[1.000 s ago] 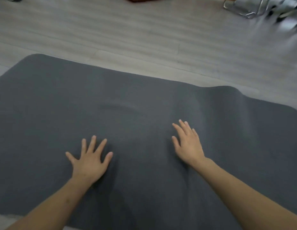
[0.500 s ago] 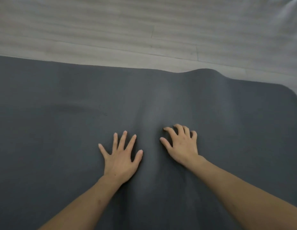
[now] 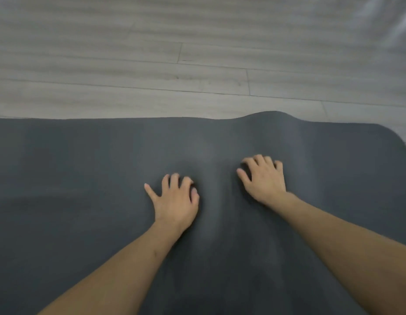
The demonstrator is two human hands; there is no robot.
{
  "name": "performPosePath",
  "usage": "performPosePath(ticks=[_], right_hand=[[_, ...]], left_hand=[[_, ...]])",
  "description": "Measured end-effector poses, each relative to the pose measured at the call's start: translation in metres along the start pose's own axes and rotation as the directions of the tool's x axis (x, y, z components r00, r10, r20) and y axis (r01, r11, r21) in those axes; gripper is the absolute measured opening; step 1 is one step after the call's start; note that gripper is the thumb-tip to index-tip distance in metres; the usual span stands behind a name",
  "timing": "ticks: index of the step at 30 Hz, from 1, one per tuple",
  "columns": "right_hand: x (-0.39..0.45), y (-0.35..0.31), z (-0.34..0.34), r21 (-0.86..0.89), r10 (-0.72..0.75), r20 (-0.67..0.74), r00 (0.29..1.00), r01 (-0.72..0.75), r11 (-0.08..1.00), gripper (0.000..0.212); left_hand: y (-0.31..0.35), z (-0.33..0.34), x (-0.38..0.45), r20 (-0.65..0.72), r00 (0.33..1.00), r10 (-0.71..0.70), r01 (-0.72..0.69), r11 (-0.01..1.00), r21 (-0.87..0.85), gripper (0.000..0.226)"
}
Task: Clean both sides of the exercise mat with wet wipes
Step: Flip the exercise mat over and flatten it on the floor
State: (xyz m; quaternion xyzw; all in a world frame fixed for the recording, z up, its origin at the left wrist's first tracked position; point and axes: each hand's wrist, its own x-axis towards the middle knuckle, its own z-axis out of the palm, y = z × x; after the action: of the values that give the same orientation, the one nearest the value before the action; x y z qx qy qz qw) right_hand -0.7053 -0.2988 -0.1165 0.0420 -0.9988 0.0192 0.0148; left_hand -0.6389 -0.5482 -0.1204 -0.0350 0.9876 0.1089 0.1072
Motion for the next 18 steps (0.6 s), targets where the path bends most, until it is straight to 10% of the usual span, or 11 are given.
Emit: performPosePath(ticks=[2,6,18], right_hand=[[0.040,0.019,-0.014,0.004,0.079,-0.064,0.995,-0.079,0.997,0.051],[0.065,0.060,0.014,0.008,0.228,0.169,0.959,-0.233,0.972,0.070],[0.043,0.072,0.027,0.023,0.188,0.218,0.958,-0.197,0.980,0.067]], left_hand=[[0.020,-0.019,0.042,-0.125,0.992,0.013,-0.026,0.995,-0.099,0.045],[0.044,-0.004,0.099,0.118,0.990,0.074,-0.074,0.997,-0.011,0.073],[0.042,0.015,0.105,0.068,0.997,0.042,-0.053,0.984,0.168,0.074]])
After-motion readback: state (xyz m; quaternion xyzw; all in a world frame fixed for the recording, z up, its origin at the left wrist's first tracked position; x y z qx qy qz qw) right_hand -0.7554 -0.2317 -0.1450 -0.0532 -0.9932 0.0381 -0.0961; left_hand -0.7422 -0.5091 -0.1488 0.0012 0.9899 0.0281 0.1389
